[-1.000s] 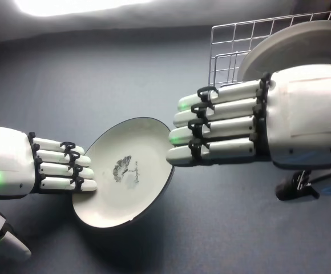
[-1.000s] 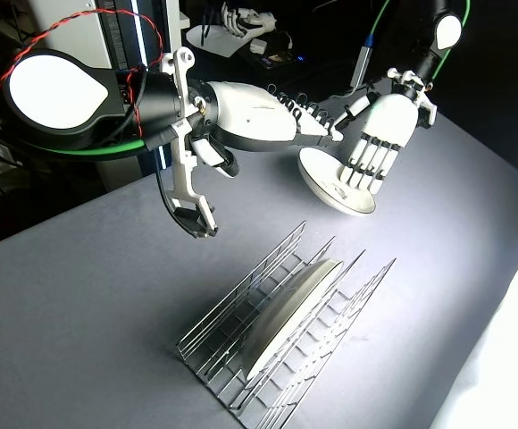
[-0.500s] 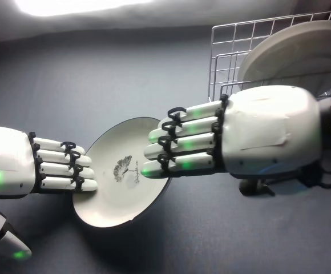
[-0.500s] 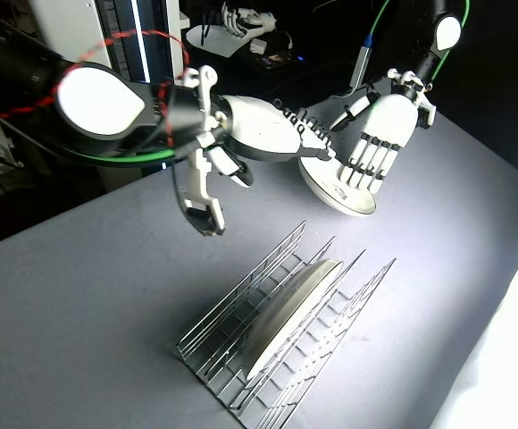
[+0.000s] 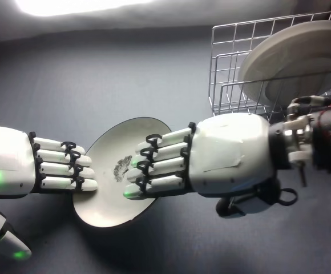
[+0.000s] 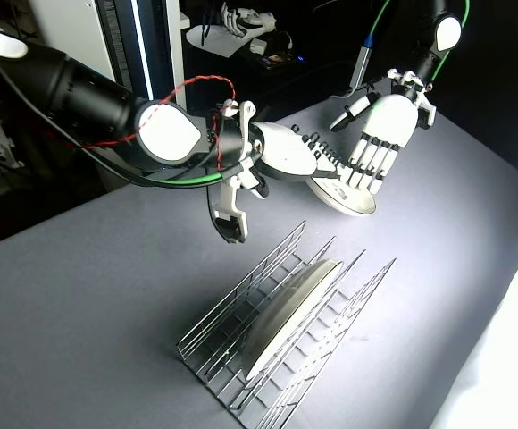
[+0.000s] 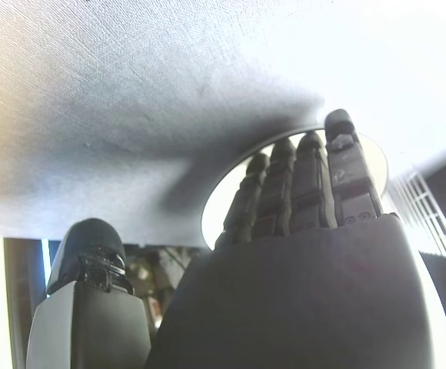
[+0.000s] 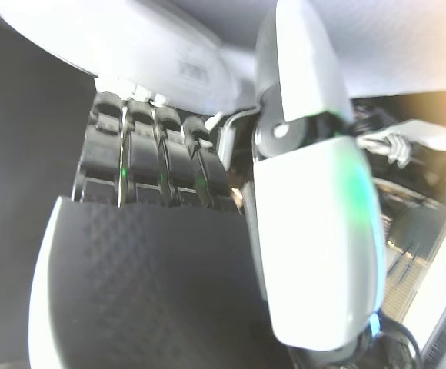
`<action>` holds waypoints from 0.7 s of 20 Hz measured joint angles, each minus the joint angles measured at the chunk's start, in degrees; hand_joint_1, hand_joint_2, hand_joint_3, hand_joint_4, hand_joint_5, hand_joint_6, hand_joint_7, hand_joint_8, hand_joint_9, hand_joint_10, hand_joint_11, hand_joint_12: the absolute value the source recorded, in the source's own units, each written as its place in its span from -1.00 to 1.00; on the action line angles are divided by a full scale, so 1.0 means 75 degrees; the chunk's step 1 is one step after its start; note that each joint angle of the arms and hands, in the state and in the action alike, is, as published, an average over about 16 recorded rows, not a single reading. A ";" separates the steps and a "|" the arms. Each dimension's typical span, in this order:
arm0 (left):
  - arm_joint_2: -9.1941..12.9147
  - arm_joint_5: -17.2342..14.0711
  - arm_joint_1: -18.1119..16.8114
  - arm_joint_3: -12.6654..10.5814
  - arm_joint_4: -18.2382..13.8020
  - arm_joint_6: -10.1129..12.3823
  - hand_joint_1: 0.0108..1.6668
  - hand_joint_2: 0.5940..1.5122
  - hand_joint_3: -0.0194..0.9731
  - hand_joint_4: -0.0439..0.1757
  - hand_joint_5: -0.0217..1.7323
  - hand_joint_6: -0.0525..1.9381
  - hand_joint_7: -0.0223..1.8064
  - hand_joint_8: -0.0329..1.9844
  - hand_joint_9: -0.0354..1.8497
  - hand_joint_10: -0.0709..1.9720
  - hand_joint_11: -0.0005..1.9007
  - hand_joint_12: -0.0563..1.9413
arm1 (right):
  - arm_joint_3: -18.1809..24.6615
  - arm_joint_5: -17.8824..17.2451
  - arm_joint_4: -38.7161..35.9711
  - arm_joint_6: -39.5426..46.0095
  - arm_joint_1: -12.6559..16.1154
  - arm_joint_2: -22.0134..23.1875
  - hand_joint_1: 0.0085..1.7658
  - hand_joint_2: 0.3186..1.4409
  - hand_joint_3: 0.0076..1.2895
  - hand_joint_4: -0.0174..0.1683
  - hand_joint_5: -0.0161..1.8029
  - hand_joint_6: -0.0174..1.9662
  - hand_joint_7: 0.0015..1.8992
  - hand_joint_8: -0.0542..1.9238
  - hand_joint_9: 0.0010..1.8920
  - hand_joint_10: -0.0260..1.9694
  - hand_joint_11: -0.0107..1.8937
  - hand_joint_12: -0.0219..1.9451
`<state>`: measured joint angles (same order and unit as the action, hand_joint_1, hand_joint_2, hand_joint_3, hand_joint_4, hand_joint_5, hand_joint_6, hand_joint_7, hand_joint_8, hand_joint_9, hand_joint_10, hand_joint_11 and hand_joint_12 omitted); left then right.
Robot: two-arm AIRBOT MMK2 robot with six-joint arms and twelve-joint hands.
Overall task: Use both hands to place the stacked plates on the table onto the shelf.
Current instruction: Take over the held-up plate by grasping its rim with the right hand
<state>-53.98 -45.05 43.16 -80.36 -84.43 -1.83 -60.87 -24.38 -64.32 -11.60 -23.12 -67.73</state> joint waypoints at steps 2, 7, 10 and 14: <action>-0.0006 -0.0006 0.0000 -0.0010 0.0000 0.0000 -0.99 0.06 -0.96 -0.69 -0.99 -0.98 -0.99 -0.98 -0.99 -0.96 -0.97 -0.93 | -0.0170 0.0097 0.0006 0.0000 -0.0033 -0.0257 0.46 0.20 -0.99 -0.78 -0.96 -0.96 -0.99 -0.93 -0.99 -0.97 -0.97 -0.97; -0.0015 -0.0016 -0.0002 -0.0029 0.0000 0.0000 -0.99 0.06 -0.95 -0.69 -0.99 -0.98 -0.99 -0.98 -0.99 -0.96 -0.97 -0.93 | -0.0658 0.0292 0.0019 -0.0004 -0.0027 -0.0855 0.40 0.17 -0.99 -0.77 -0.96 -0.96 -0.99 -0.93 -0.99 -0.97 -0.97 -0.97; -0.0020 -0.0021 -0.0004 -0.0038 -0.0002 0.0000 -0.99 0.07 -0.95 -0.69 -0.99 -0.98 -0.98 -0.98 -0.99 -0.96 -0.97 -0.92 | -0.0960 0.0387 0.0032 -0.0027 0.0009 -0.1175 0.39 0.15 -0.99 -0.78 -0.96 -0.96 -0.99 -0.93 -0.99 -0.97 -0.97 -0.97; -0.0025 -0.0025 -0.0009 -0.0044 -0.0008 0.0000 -0.99 0.06 -0.96 -0.69 -0.99 -0.98 -0.98 -0.98 -0.99 -0.96 -0.97 -0.92 | -0.1295 0.0486 0.0043 -0.0079 0.0059 -0.1537 0.39 0.14 -0.99 -0.78 -0.96 -0.96 -0.99 -0.93 -0.99 -0.97 -0.97 -0.93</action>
<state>-54.17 -45.24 43.09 -80.70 -84.49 -1.83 -70.58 -20.73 -64.00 -12.19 -22.68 -79.25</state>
